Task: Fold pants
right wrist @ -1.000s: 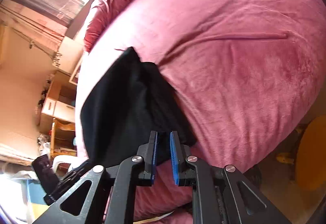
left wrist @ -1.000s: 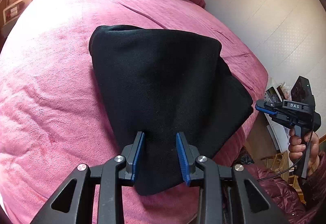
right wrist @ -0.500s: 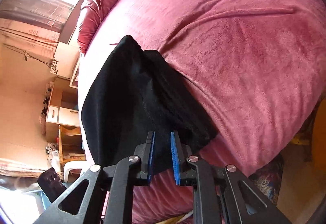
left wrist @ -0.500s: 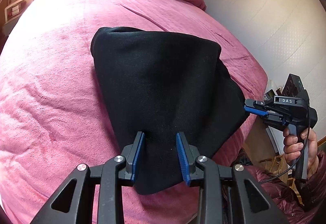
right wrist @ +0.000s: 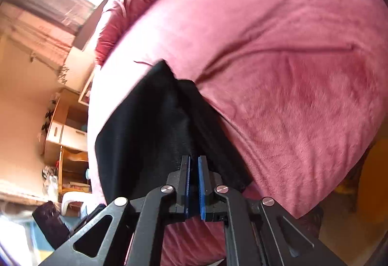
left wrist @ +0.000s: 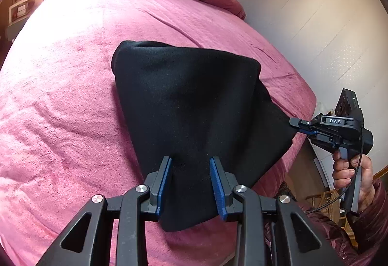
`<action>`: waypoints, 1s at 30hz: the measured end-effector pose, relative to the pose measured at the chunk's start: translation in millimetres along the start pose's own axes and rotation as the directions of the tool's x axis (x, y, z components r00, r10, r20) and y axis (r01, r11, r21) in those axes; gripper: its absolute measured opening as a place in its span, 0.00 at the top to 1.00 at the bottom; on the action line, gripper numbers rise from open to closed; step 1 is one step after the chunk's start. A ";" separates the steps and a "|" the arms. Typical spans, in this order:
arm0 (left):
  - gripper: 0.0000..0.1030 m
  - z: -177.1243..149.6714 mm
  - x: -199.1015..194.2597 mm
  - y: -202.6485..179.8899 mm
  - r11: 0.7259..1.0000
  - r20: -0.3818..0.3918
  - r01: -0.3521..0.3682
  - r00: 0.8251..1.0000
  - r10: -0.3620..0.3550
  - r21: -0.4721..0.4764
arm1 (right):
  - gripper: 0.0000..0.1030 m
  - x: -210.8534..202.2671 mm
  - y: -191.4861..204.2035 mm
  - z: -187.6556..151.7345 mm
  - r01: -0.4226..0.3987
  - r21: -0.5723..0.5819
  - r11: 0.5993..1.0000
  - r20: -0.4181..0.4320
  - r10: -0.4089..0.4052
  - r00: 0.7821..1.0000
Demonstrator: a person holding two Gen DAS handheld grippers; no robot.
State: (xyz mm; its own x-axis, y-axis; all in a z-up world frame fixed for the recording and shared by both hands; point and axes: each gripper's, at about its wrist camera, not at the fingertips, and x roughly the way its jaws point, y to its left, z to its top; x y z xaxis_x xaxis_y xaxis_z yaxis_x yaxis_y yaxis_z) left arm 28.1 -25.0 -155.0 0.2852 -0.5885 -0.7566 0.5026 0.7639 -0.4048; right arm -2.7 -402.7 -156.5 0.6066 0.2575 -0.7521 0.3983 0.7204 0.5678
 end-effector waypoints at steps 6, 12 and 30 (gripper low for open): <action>0.68 -6.2 15.2 5.7 0.999 -0.070 -0.035 0.997 0.033 -0.023 | 1.00 24.8 -35.0 -14.7 0.128 0.024 0.992 -0.092 -0.125 0.988; 0.68 4.4 -0.6 -1.0 0.998 -0.019 -0.057 0.998 0.057 -0.002 | 0.99 20.1 -30.1 -9.9 0.106 -0.017 0.994 -0.063 -0.107 0.992; 0.68 99.5 19.4 2.7 0.968 0.088 -0.249 0.964 0.251 -0.032 | 0.67 82.2 98.3 50.9 0.111 -0.387 0.915 -0.027 -0.131 0.991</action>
State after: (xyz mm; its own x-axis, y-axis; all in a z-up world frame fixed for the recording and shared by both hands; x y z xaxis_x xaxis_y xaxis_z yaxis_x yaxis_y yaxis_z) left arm 116.1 -60.7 -119.7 0.4732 -0.3986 -0.7856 0.3896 0.8945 -0.2193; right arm 121.4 -343.5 -145.5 0.5301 0.1780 -0.8291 0.1653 0.9373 0.3069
